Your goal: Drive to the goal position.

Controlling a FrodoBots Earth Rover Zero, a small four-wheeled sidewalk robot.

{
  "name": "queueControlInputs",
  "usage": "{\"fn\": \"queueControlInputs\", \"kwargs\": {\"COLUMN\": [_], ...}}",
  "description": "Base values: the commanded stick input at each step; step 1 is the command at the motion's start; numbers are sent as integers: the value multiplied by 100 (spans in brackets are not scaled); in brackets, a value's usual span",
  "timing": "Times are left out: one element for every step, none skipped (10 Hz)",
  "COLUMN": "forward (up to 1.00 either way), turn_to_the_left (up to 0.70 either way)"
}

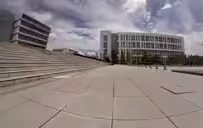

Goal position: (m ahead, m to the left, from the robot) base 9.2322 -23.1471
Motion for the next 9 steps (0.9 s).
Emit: {"fn": "queueControlInputs", "kwargs": {"forward": [100,100,100,100,100,100,100,100,100], "turn_to_the_left": [0,0,0,-11,-21,-35,-40,-39,-35]}}
